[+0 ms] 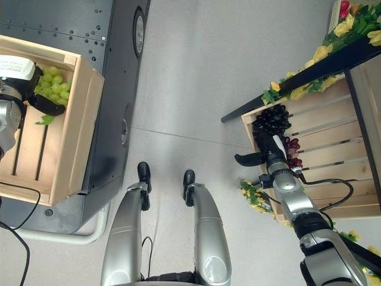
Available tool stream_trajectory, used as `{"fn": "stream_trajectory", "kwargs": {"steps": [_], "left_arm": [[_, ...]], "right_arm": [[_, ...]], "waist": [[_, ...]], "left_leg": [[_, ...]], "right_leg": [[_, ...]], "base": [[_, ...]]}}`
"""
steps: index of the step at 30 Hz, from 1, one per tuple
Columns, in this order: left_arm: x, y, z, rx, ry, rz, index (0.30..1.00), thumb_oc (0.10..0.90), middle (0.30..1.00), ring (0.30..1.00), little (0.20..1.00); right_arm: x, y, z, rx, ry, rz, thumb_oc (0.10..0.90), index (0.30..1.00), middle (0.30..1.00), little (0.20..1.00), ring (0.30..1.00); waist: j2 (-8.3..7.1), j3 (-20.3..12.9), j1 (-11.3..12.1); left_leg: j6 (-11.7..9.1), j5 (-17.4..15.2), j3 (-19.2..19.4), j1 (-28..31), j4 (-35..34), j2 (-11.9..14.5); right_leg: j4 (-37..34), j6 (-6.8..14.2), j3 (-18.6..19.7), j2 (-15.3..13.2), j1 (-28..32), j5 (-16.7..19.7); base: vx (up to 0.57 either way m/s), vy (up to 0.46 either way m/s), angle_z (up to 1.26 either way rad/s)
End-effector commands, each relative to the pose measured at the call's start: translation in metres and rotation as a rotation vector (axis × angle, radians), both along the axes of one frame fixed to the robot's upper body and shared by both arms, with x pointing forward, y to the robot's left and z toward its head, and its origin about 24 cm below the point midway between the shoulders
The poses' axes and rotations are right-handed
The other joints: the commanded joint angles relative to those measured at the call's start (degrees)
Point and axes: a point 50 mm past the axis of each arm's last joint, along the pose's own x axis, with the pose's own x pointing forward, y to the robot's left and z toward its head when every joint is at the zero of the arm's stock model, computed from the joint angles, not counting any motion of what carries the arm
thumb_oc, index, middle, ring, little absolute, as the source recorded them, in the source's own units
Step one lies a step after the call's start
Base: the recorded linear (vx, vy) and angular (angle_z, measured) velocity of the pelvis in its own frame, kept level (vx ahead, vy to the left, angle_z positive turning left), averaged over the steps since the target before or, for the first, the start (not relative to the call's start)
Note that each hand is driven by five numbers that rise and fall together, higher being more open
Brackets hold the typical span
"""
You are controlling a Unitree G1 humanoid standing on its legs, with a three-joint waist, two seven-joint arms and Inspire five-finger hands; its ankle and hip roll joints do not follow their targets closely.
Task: Pick up the fruits from the basket on one side to the basket on the other side
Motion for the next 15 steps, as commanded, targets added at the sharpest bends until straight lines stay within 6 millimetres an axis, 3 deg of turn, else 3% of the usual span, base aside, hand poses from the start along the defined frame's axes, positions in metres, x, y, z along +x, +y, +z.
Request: {"fn": "stream_trajectory", "kwargs": {"steps": [1, 3, 5, 15], "left_arm": [[-0.029, 0.044, -0.006, 0.065, 0.074, 0.325, 0.900, 0.800, 0.900, 0.900, 0.900], [-0.030, 0.045, -0.007, 0.088, 0.075, 0.328, 0.900, 0.800, 0.900, 0.900, 0.900], [-0.027, 0.042, -0.006, 0.132, 0.063, 0.296, 0.300, 0.400, 0.300, 0.300, 0.300], [-0.014, 0.026, 0.005, 0.186, -0.029, 0.080, 0.300, 0.400, 0.300, 0.300, 0.300]], "right_arm": [[0.009, 0.010, 0.030, 0.073, -0.149, 0.092, 0.800, 0.900, 0.900, 0.900, 0.900], [0.011, 0.012, 0.033, 0.084, -0.157, 0.101, 0.800, 0.900, 0.900, 0.900, 0.900], [0.013, 0.013, 0.035, 0.096, -0.163, 0.117, 0.800, 0.900, 0.900, 0.900, 0.900], [0.010, 0.020, 0.031, 0.135, -0.183, 0.140, 0.800, 0.900, 0.900, 0.900, 0.900]], "waist": [[-1.76, -0.74, 1.40], [-2.00, -0.74, 1.38], [-2.18, -0.74, 1.32], [-2.21, -0.74, 1.38]], "left_leg": [[3.29, -10.18, 5.71, 2.49, 3.94, -2.47], [3.27, -10.22, 5.67, 2.47, 3.99, -2.41], [3.18, -10.15, 5.57, 2.56, 3.84, -2.42], [3.09, -10.18, 5.32, 3.94, 3.03, -2.67]], "right_leg": [[-9.67, 0.33, -0.53, 2.58, 1.31, 8.33], [-9.67, 0.26, -0.49, 2.72, 1.32, 8.27], [-9.72, 0.22, -0.37, 2.89, 1.41, 8.23], [-10.71, 0.39, -0.23, 3.06, 2.84, 8.33]], "base": [[0.00, 0.000, 0.00], [-0.01, -0.002, -0.02], [0.00, 0.000, 0.00], [0.00, 0.000, 0.00]]}}
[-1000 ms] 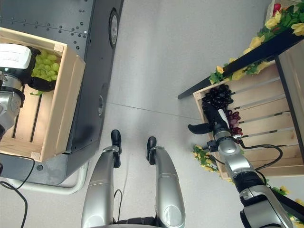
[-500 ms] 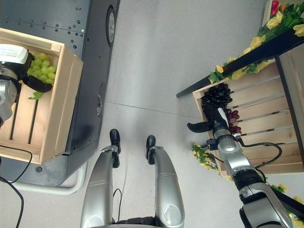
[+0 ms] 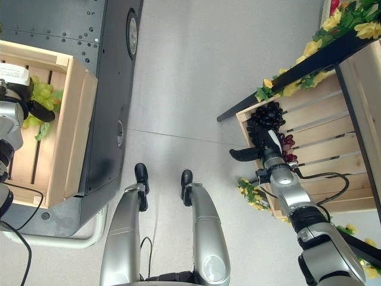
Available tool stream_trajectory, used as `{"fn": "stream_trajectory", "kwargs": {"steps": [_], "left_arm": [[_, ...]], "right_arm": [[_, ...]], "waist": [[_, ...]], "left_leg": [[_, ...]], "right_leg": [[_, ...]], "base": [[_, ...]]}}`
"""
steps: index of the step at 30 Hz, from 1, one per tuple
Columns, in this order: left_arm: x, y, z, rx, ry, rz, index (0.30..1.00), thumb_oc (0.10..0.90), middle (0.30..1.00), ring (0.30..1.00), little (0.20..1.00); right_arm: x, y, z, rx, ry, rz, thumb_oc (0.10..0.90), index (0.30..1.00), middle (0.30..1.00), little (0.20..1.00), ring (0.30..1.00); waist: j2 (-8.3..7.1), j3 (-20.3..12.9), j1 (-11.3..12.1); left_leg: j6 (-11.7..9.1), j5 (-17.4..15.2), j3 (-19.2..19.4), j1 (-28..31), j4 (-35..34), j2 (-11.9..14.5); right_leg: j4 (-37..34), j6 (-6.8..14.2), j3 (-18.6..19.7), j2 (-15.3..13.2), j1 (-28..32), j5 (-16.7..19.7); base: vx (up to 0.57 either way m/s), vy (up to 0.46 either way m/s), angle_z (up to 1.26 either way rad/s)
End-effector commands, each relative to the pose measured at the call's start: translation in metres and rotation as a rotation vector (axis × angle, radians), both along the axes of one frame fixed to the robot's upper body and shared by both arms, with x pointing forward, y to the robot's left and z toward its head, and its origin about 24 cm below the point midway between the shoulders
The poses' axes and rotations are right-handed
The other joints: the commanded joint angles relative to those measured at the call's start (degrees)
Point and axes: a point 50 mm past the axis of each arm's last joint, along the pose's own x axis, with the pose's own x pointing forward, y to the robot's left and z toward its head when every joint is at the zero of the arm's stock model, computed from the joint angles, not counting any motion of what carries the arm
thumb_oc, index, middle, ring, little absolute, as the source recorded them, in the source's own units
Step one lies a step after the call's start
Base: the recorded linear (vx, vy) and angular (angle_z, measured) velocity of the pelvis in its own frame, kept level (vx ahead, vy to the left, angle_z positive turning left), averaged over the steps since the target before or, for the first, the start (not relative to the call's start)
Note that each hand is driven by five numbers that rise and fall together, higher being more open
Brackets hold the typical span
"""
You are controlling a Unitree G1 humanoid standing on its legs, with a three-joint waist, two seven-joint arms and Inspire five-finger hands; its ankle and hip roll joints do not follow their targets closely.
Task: Pick up the fruits from the basket on one side to the basket on the other side
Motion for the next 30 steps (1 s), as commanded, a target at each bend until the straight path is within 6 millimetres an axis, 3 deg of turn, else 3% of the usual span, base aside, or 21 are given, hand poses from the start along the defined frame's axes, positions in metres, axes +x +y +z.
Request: {"fn": "stream_trajectory", "kwargs": {"steps": [1, 7, 17, 23, 26, 30], "left_arm": [[-0.018, 0.028, 0.009, 0.067, -0.121, 0.031, 0.300, 0.400, 0.300, 0.300, 0.300], [-0.015, 0.015, 0.013, -0.291, -0.446, -0.163, 0.300, 0.400, 0.300, 0.300, 0.300], [-0.021, 0.008, -0.001, -0.744, -0.747, -0.283, 0.300, 0.400, 0.300, 0.300, 0.300], [-0.028, 0.001, -0.029, -0.967, -0.876, -0.326, 0.300, 0.400, 0.300, 0.300, 0.300], [-0.032, -0.007, -0.049, -1.033, -0.882, -0.349, 0.300, 0.400, 0.300, 0.300, 0.300], [-0.039, -0.018, -0.071, -0.971, -0.800, -0.395, 0.300, 0.400, 0.300, 0.300, 0.300]], "right_arm": [[0.004, 0.015, 0.025, 0.080, -0.160, 0.108, 0.800, 0.900, 0.900, 0.900, 0.900], [-0.003, 0.020, 0.016, 0.101, -0.158, 0.100, 0.800, 0.900, 0.900, 0.900, 0.900], [-0.013, 0.022, 0.005, 0.145, -0.155, 0.087, 0.800, 0.900, 0.900, 0.900, 0.900], [-0.019, 0.027, -0.001, 0.153, -0.157, 0.118, 0.800, 0.900, 0.900, 0.900, 0.900], [-0.024, 0.032, -0.007, 0.170, -0.147, 0.140, 0.800, 0.900, 0.900, 0.900, 0.900], [-0.032, 0.035, -0.015, 0.125, -0.135, 0.167, 0.800, 0.900, 0.900, 0.900, 0.900]], "waist": [[-2.01, -0.70, 1.84], [-1.54, -0.70, 2.45], [-0.84, -0.70, 3.70], [0.27, -0.70, 4.32], [0.85, -3.02, 4.48], [1.74, -7.39, 4.32]], "left_leg": [[3.04, -10.08, 5.40, 4.35, 2.28, -2.96], [3.13, -9.93, 4.99, 7.46, 0.66, -3.55], [3.53, -10.64, 3.76, 15.93, -1.68, -4.65], [3.72, -11.42, 2.98, 24.16, -3.43, -5.48], [3.40, -10.98, 2.60, 28.74, -6.76, -5.80], [2.78, -9.70, 2.30, 34.10, -12.43, -6.18]], "right_leg": [[-10.97, 0.45, -0.21, 2.81, 3.10, 8.12], [-11.39, 0.38, 0.26, 3.01, 5.71, 7.42], [-12.74, 0.25, 0.77, 2.69, 13.66, 6.06], [-13.98, 0.31, 1.87, 1.81, 21.46, 4.99], [-16.39, 0.54, 1.85, 1.21, 25.67, 4.74], [-21.32, 1.19, 1.82, 0.95, 30.89, 5.36]], "base": [[0.00, 0.000, 0.00], [0.00, -0.010, 0.01], [0.00, -0.012, 0.02], [0.00, 0.010, -0.02], [0.03, 0.013, 0.02], [0.07, 0.018, -0.01]]}}
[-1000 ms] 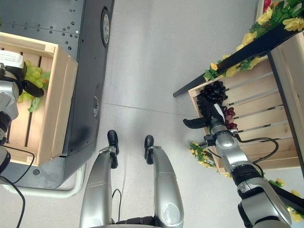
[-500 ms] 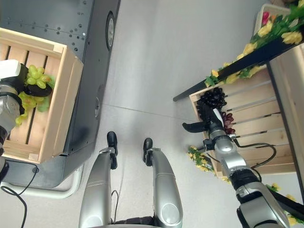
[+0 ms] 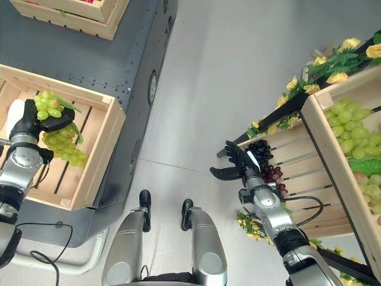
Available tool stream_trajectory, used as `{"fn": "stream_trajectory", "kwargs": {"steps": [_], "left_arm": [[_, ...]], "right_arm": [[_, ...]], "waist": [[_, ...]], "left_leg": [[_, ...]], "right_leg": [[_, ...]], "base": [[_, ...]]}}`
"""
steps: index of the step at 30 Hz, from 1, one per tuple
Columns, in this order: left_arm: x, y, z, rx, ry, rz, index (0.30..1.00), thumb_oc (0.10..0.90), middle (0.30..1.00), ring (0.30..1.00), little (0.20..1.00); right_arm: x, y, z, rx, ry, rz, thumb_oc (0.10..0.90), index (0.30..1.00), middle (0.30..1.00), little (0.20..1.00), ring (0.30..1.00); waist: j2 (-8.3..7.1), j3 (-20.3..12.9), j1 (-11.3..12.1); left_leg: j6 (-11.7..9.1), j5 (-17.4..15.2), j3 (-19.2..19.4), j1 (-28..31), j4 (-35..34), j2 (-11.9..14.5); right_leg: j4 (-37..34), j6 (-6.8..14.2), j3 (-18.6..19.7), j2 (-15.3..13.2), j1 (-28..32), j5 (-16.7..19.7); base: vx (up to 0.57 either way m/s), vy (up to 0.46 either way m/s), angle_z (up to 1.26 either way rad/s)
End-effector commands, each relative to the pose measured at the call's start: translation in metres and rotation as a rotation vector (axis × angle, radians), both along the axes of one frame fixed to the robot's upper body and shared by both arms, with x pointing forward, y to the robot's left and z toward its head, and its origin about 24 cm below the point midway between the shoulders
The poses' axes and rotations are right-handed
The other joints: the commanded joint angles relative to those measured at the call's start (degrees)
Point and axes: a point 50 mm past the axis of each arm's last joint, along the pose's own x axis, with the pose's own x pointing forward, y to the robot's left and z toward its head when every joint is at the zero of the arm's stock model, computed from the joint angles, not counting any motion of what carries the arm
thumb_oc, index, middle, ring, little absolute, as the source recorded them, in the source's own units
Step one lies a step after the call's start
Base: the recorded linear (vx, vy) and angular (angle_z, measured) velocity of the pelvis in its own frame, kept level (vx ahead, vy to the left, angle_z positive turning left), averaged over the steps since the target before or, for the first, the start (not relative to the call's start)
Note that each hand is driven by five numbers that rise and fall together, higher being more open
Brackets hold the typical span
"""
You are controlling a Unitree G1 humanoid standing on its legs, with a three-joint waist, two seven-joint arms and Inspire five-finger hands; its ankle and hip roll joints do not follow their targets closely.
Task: Pick up the fruits from the basket on one side to the basket on the other side
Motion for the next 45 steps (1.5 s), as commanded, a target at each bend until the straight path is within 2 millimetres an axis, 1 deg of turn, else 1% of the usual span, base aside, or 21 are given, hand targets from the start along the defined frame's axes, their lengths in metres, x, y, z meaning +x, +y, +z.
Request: {"fn": "stream_trajectory", "kwargs": {"steps": [1, 3, 5, 8, 9, 12, 14, 16, 17, 20, 22, 25, 27, 29, 32, 34, 35, 37, 39, 41, 45], "left_arm": [[0.001, -0.014, 0.034, 0.061, -0.249, -0.069, 0.300, 0.400, 0.300, 0.300, 0.300], [-0.003, -0.015, 0.028, 0.041, -0.245, -0.077, 0.300, 0.400, 0.300, 0.300, 0.300], [-0.009, -0.014, 0.021, 0.025, -0.244, -0.087, 0.300, 0.400, 0.300, 0.300, 0.300], [-0.011, -0.016, 0.021, 0.019, -0.251, -0.100, 0.300, 0.400, 0.300, 0.300, 0.300], [-0.012, -0.019, 0.025, 0.004, -0.270, -0.125, 0.300, 0.400, 0.300, 0.300, 0.300], [-0.012, -0.024, 0.032, -0.028, -0.309, -0.174, 0.300, 0.400, 0.300, 0.300, 0.300], [-0.012, -0.027, 0.035, -0.042, -0.329, -0.197, 0.300, 0.400, 0.300, 0.300, 0.300], [-0.009, -0.034, 0.053, -0.090, -0.395, -0.265, 0.300, 0.400, 0.300, 0.300, 0.300], [-0.009, -0.034, 0.053, -0.090, -0.396, -0.265, 0.300, 0.400, 0.300, 0.300, 0.300], [-0.002, -0.049, 0.069, -0.122, -0.462, -0.352, 0.300, 0.400, 0.300, 0.300, 0.300], [0.001, -0.058, 0.076, -0.157, -0.483, -0.400, 0.300, 0.400, 0.300, 0.300, 0.300], [0.010, -0.076, 0.090, -0.305, -0.520, -0.521, 0.300, 0.400, 0.300, 0.300, 0.300], [0.015, -0.086, 0.091, -0.382, -0.526, -0.574, 0.300, 0.400, 0.300, 0.300, 0.300], [0.018, -0.098, 0.091, -0.482, -0.521, -0.660, 0.300, 0.400, 0.300, 0.300, 0.300], [0.021, -0.107, 0.095, -0.547, -0.527, -0.722, 0.300, 0.400, 0.300, 0.300, 0.300], [0.025, -0.121, 0.107, -0.606, -0.553, -0.838, 0.300, 0.400, 0.300, 0.300, 0.300], [0.025, -0.121, 0.107, -0.606, -0.553, -0.839, 0.300, 0.400, 0.300, 0.300, 0.300], [0.031, -0.140, 0.115, -0.650, -0.553, -0.938, 0.300, 0.400, 0.300, 0.300, 0.300], [0.032, -0.147, 0.118, -0.658, -0.555, -0.979, 0.300, 0.400, 0.300, 0.300, 0.300], [0.032, -0.159, 0.127, -0.662, -0.566, -1.091, 0.300, 0.400, 0.300, 0.300, 0.300], [0.033, -0.173, 0.133, -0.666, -0.562, -1.163, 0.300, 0.400, 0.300, 0.300, 0.300]], "right_arm": [[0.005, -0.010, 0.041, -0.070, -0.224, 0.045, 0.800, 0.900, 0.900, 0.900, 0.900], [0.001, -0.013, 0.038, -0.097, -0.204, 0.046, 0.800, 0.900, 0.900, 0.900, 0.900], [-0.005, -0.016, 0.033, -0.115, -0.173, 0.062, 0.800, 0.900, 0.900, 0.900, 0.900], [-0.007, -0.012, 0.033, -0.115, -0.178, 0.086, 0.800, 0.900, 0.900, 0.900, 0.900], [-0.006, -0.007, 0.039, -0.102, -0.198, 0.117, 0.800, 0.900, 0.900, 0.900, 0.900], [-0.004, -0.001, 0.044, -0.043, -0.208, 0.152, 0.800, 0.900, 0.900, 0.900, 0.900], [-0.003, 0.003, 0.047, -0.065, -0.230, 0.171, 0.800, 0.900, 0.900, 0.900, 0.900], [0.005, 0.012, 0.068, -0.092, -0.296, 0.253, 0.800, 0.900, 0.900, 0.900, 0.900], [0.005, 0.012, 0.068, -0.092, -0.296, 0.253, 0.800, 0.900, 0.900, 0.900, 0.900], [0.020, 0.026, 0.093, -0.009, -0.373, 0.259, 0.800, 0.900, 0.900, 0.900, 0.900], [0.025, 0.036, 0.101, 0.013, -0.403, 0.264, 0.800, 0.900, 0.900, 0.900, 0.900], [0.036, 0.052, 0.120, 0.085, -0.468, 0.249, 0.800, 0.900, 0.900, 0.900, 0.900], [0.041, 0.063, 0.125, 0.146, -0.470, 0.268, 0.800, 0.900, 0.900, 0.900, 0.900], [0.044, 0.076, 0.129, 0.254, -0.432, 0.321, 0.800, 0.900, 0.900, 0.900, 0.900], [0.047, 0.085, 0.129, 0.353, -0.373, 0.386, 0.800, 0.900, 0.900, 0.900, 0.900], [0.050, 0.099, 0.131, 0.505, -0.294, 0.477, 0.800, 0.900, 0.900, 0.900, 0.900], [0.050, 0.098, 0.131, 0.505, -0.294, 0.478, 0.800, 0.900, 0.900, 0.900, 0.900], [0.052, 0.115, 0.132, 0.628, -0.221, 0.579, 0.800, 0.900, 0.900, 0.900, 0.900], [0.052, 0.118, 0.134, 0.645, -0.213, 0.587, 0.800, 0.900, 0.900, 0.900, 0.900], [0.054, 0.124, 0.137, 0.688, -0.195, 0.604, 0.800, 0.900, 0.900, 0.900, 0.900], [0.055, 0.131, 0.137, 0.700, -0.154, 0.620, 0.800, 0.900, 0.900, 0.900, 0.900]], "waist": [[3.48, -8.29, -0.47], [3.87, -9.95, -0.62], [4.57, -12.91, -0.83], [4.89, -14.40, -0.96], [5.23, -15.90, -1.00], [5.65, -17.65, -1.03], [5.80, -18.69, -1.04], [6.16, -20.73, -1.09], [6.16, -20.71, -1.10], [6.43, -22.29, -0.87], [6.72, -22.83, -0.68], [7.36, -23.77, -0.51], [7.56, -24.18, -0.50], [7.60, -24.78, -0.42], [7.64, -25.16, -0.44], [7.60, -25.65, -0.80], [7.59, -25.62, -0.78], [7.40, -26.12, -1.27], [7.31, -26.30, -1.51], [7.12, -26.95, -1.99], [6.91, -27.36, -2.52]], "left_leg": [[2.70, -11.13, 1.77, 7.74, 0.29, -4.79], [2.43, -10.66, 1.71, 10.08, -2.07, -4.94], [2.12, -9.85, 1.43, 13.67, -5.99, -5.18], [2.02, -9.47, 1.38, 15.44, -7.66, -5.20], [1.89, -8.96, 1.20, 16.86, -9.37, -5.11], [1.71, -8.31, 0.75, 18.55, -11.55, -5.07], [1.70, -8.13, 0.61, 19.24, -12.40, -5.05], [1.57, -7.32, 0.53, 20.45, -14.53, -4.91], [1.57, -7.30, 0.53, 20.47, -14.56, -4.91], [1.33, -6.23, -0.13, 21.96, -17.50, -4.84], [1.25, -5.59, -0.53, 22.66, -19.18, -4.94], [1.08, -4.40, -1.48, 23.58, -22.12, -5.10], [1.13, -4.31, -1.41, 23.81, -22.60, -5.17], [1.31, -4.51, -1.18, 23.99, -22.42, -5.29], [1.27, -4.55, -0.48, 24.35, -22.68, -5.20], [1.27, -4.61, 0.07, 24.64, -22.95, -5.11], [1.27, -4.62, 0.08, 24.65, -22.95, -5.11], [1.13, -4.55, 0.70, 24.92, -23.35, -4.88], [1.08, -4.57, 1.04, 25.12, -23.46, -4.77], [1.02, -4.63, 1.59, 25.59, -23.73, -4.49], [1.07, -4.80, 2.08, 25.96, -23.81, -4.26]], "right_leg": [[-11.67, 0.07, 1.26, 1.37, 6.07, 4.81], [-14.23, 0.33, 1.25, 1.64, 8.60, 5.23], [-18.22, 0.64, 1.58, 2.34, 12.38, 5.79], [-20.00, 0.69, 1.85, 2.73, 14.16, 6.24], [-21.78, 0.74, 2.07, 2.96, 15.59, 6.87], [-24.01, 0.82, 2.80, 3.24, 17.20, 7.76], [-25.16, 0.91, 3.19, 3.35, 17.93, 8.24], [-27.61, 1.02, 3.81, 3.56, 19.19, 9.40], [-27.64, 1.02, 3.81, 3.56, 19.22, 9.42], [-30.78, 1.29, 4.39, 3.92, 20.81, 11.01], [-32.24, 1.40, 4.48, 4.10, 21.46, 11.70], [-34.58, 1.55, 4.61, 4.56, 22.24, 12.76], [-35.05, 1.66, 4.72, 4.58, 22.37, 12.95], [-35.57, 1.73, 4.85, 4.44, 22.49, 13.28], [-35.57, 1.76, 4.93, 4.48, 22.46, 13.27], [-35.57, 1.68, 5.20, 4.75, 22.48, 13.28], [-35.57, 1.68, 5.21, 4.75, 22.49, 13.28], [-35.57, 1.54, 5.25, 5.11, 22.56, 13.14], [-35.57, 1.54, 5.28, 5.19, 22.65, 13.07], [-35.57, 1.31, 5.60, 5.59, 22.87, 12.80], [-35.57, 1.07, 6.06, 5.94, 23.12, 12.61]], "base": [[0.08, 0.010, -0.01], [0.11, 0.003, 0.04], [0.14, -0.002, -0.01], [0.08, -0.013, -0.02], [0.07, -0.020, -0.02], [0.06, -0.025, -0.01], [0.05, -0.034, 0.02], [0.03, -0.050, 0.03], [0.02, -0.053, 0.02], [0.01, -0.059, 0.00], [0.01, -0.041, -0.06], [-0.01, -0.038, -0.10], [-0.02, -0.049, -0.05], [0.01, -0.057, 0.00], [0.02, -0.045, -0.04], [0.01, -0.047, -0.01], [0.00, -0.039, 0.00], [-0.01, -0.037, -0.03], [0.00, -0.028, -0.10], [0.01, -0.028, -0.14], [0.00, -0.011, -0.03]]}}
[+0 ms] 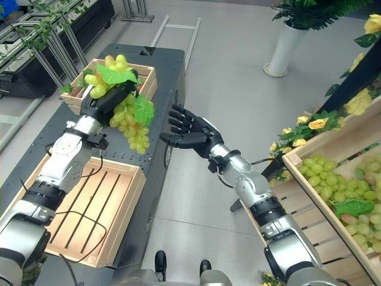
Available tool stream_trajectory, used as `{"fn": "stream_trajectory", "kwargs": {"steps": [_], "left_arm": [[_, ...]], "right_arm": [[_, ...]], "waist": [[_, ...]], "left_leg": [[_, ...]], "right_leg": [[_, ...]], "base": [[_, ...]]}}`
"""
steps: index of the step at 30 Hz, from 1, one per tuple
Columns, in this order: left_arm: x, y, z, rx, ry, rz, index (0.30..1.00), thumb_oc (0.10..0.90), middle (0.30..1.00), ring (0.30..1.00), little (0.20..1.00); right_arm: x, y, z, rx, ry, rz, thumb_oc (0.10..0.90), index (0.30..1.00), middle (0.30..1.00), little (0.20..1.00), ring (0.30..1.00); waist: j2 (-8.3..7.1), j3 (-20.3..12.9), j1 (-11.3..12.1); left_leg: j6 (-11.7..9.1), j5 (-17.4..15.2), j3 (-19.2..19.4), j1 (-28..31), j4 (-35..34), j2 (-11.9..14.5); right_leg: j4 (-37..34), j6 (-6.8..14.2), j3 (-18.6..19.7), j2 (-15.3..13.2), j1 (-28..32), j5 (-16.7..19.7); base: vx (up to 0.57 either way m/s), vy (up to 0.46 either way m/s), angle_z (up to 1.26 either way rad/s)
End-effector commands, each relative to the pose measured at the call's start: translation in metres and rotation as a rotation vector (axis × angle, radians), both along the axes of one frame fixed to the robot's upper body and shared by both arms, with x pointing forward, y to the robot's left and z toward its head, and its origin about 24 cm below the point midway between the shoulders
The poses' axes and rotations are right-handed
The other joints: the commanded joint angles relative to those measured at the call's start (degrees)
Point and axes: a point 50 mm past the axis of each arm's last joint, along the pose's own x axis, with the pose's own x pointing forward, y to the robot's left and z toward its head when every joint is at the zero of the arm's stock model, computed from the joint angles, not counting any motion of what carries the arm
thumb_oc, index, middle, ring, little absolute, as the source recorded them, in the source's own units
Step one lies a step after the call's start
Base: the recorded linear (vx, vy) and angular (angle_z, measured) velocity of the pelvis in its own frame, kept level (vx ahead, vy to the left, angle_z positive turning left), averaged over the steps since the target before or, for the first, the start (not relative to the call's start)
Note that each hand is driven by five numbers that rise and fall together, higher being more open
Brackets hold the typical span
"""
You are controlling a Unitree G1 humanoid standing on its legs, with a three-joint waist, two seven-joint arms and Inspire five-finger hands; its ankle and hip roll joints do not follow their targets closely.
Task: Pick up the fruits from the basket on one side to the basket on the other side
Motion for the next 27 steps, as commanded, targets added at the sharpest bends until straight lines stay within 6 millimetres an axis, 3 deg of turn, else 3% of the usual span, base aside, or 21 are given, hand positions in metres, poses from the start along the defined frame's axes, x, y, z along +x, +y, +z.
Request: {"fn": "stream_trajectory", "kwargs": {"steps": [1, 5, 16, 27], "left_arm": [[0.003, -0.014, 0.066, -0.127, -0.289, -0.077, 0.300, 0.400, 0.300, 0.300, 0.300], [0.005, -0.024, 0.070, -0.138, -0.297, -0.138, 0.300, 0.400, 0.300, 0.300, 0.300], [0.009, -0.050, 0.058, 0.006, -0.226, -0.270, 0.300, 0.400, 0.300, 0.300, 0.300], [0.016, -0.060, 0.037, 0.060, -0.112, -0.333, 0.300, 0.400, 0.300, 0.300, 0.300]], "right_arm": [[0.006, 0.016, 0.030, 0.121, -0.072, 0.090, 0.800, 0.900, 0.900, 0.900, 0.900], [0.007, 0.025, 0.030, 0.129, -0.031, 0.154, 0.800, 0.900, 0.900, 0.900, 0.900], [0.000, 0.048, 0.036, 0.222, 0.017, 0.361, 0.800, 0.900, 0.900, 0.900, 0.900], [0.004, 0.056, 0.053, 0.245, -0.093, 0.314, 0.800, 0.900, 0.900, 0.900, 0.900]], "waist": [[1.08, -11.94, -0.79], [0.82, -12.25, -0.99], [0.51, -12.88, -0.90], [0.73, -13.03, -0.91]], "left_leg": [[-0.09, -9.67, 0.85, 2.80, 0.31, -3.23], [-0.15, -9.76, 1.15, 3.11, 0.24, -3.05], [0.07, -10.01, 1.56, 3.49, 0.16, -2.85], [0.25, -10.20, 1.96, 3.57, 0.07, -2.81]], "right_leg": [[0.05, -2.14, 1.50, 3.20, -4.01, 0.78], [0.05, -2.28, 1.60, 3.39, -3.67, 0.64], [0.05, -2.16, 1.53, 3.35, -3.44, 0.44], [0.05, -1.85, 1.36, 3.09, -3.58, 0.50]], "base": [[0.00, -0.012, -0.04], [0.00, -0.012, -0.08], [0.00, -0.008, -0.04], [0.00, -0.001, -0.01]]}}
